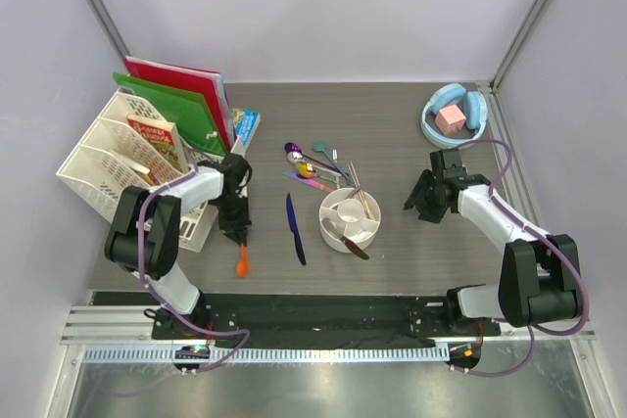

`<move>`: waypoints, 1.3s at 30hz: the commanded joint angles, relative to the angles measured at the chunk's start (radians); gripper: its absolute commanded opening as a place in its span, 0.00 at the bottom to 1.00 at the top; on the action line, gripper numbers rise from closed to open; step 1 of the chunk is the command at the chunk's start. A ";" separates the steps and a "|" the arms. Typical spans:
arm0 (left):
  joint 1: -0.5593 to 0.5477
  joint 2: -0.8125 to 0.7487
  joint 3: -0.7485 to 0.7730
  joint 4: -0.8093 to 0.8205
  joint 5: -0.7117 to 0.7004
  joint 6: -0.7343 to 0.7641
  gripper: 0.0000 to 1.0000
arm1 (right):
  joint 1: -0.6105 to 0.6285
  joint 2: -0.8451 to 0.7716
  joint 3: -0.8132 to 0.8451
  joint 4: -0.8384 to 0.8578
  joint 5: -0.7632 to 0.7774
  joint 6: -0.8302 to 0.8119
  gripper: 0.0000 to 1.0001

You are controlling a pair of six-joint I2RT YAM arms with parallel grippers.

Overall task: Sort the eating utensils into containers
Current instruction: Pick up the spoon from the center of the board, then place the spoon in the storage box.

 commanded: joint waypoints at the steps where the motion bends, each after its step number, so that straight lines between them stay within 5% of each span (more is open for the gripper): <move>1: -0.013 0.045 -0.006 0.055 0.043 0.017 0.01 | -0.003 0.001 0.044 0.020 0.006 0.013 0.52; 13: -0.016 -0.078 0.153 0.014 0.143 0.033 0.00 | -0.003 0.027 0.075 0.036 0.003 0.026 0.52; 26: -0.037 -0.214 0.146 0.060 0.302 0.088 0.00 | -0.003 0.039 0.097 0.032 -0.008 0.022 0.52; 31: -0.047 -0.276 0.276 0.172 0.356 -0.016 0.00 | -0.003 0.050 0.109 0.029 -0.014 0.019 0.52; 39: -0.155 -0.128 0.509 0.428 0.324 -0.248 0.00 | -0.004 0.047 0.120 0.027 -0.023 0.012 0.52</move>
